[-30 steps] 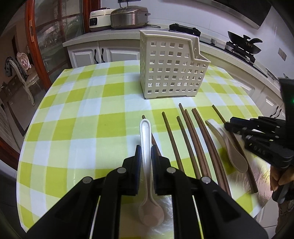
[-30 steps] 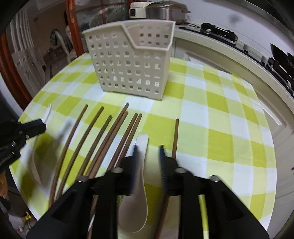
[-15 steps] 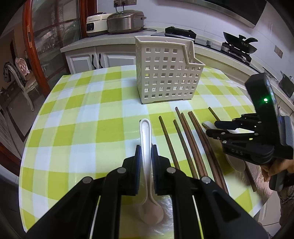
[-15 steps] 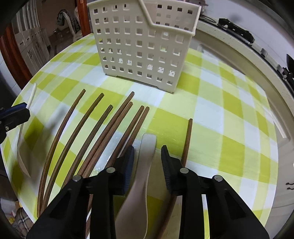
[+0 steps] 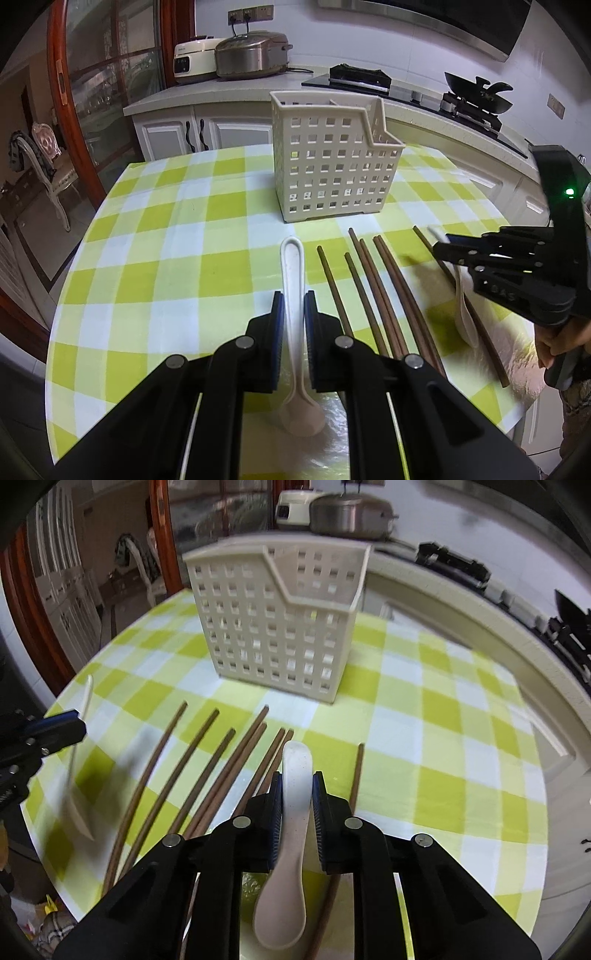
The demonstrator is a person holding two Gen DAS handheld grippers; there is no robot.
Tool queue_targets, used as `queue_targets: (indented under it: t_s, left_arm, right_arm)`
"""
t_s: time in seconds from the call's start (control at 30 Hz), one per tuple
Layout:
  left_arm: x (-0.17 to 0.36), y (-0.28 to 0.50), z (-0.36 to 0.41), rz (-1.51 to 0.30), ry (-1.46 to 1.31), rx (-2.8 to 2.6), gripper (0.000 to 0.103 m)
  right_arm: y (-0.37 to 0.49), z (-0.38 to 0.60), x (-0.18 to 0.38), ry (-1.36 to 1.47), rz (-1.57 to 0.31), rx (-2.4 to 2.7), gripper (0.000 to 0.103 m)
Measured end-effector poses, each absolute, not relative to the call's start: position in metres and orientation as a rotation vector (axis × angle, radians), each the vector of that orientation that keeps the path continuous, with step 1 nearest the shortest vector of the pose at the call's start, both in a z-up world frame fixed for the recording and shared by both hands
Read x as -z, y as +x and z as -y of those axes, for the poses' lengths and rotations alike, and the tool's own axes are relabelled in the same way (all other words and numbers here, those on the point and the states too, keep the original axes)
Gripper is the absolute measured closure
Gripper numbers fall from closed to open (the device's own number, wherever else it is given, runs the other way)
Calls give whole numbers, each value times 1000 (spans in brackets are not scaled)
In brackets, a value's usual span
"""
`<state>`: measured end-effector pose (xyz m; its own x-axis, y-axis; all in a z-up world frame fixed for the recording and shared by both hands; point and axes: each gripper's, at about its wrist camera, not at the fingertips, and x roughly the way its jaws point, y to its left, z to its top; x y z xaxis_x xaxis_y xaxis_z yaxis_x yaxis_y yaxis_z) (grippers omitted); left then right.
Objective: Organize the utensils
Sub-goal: 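Lift the white spoon with the left tool and carry it to the caddy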
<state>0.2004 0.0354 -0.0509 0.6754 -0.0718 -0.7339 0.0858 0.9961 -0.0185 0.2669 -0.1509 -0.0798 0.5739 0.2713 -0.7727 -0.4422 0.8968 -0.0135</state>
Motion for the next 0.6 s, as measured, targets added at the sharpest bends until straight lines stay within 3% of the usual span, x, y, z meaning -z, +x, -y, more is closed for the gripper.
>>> queue_targets:
  t_s: [0.6]
  left_arm:
    - [18, 180, -32, -729, 48, 83, 92]
  right_arm:
    - [232, 172, 22, -154, -670, -389, 87]
